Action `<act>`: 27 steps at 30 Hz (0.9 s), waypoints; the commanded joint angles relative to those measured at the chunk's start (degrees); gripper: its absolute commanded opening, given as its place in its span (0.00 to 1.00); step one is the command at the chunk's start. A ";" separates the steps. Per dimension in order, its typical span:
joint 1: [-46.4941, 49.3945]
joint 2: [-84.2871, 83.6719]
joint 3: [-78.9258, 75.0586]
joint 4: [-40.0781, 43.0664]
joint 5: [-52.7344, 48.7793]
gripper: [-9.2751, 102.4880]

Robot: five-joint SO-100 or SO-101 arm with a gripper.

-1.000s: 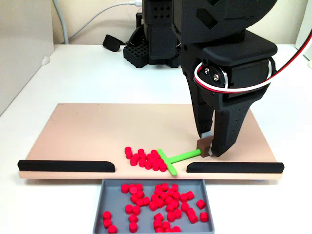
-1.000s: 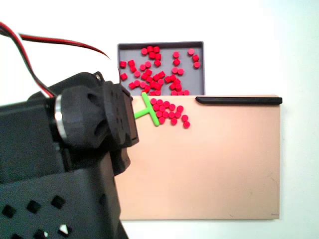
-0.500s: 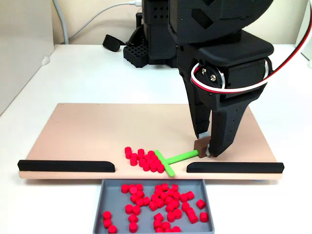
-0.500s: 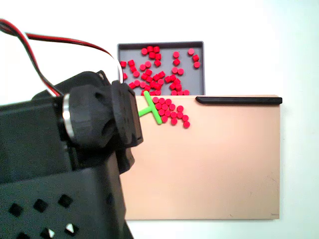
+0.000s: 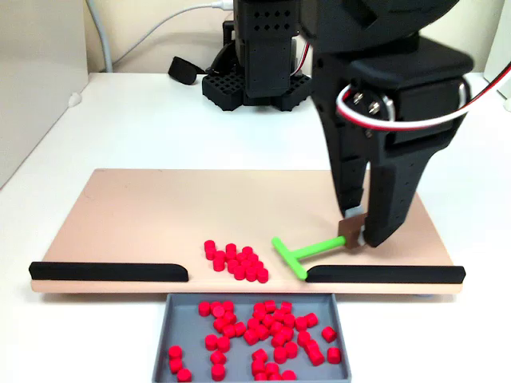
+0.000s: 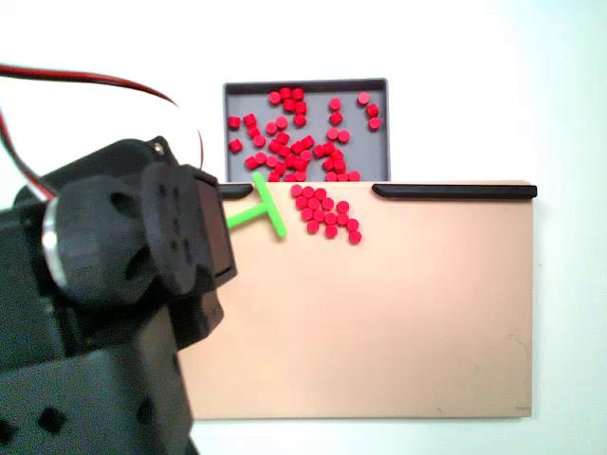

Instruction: Push granules from left to the grey container

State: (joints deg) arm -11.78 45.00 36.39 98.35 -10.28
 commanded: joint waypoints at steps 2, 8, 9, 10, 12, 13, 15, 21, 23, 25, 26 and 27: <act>-1.58 6.24 0.70 0.44 0.35 0.08; -1.85 17.75 12.39 0.44 -2.99 0.08; -1.76 20.13 15.03 0.44 -3.96 0.08; -1.58 22.68 17.67 0.44 -5.19 0.08; -1.14 26.63 21.71 0.88 -8.17 0.08; -0.79 28.74 23.82 0.88 -10.20 0.08; -0.26 33.13 27.86 0.88 -14.59 0.08; 2.37 43.95 38.41 0.88 -31.82 0.08; 3.43 46.76 41.04 0.88 -38.06 0.08; 4.66 48.96 43.51 0.88 -44.30 0.08; 5.19 49.48 44.12 0.88 -46.85 0.08; 5.71 49.75 44.12 0.88 -49.13 0.08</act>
State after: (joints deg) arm -7.47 91.49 80.16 99.14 -53.00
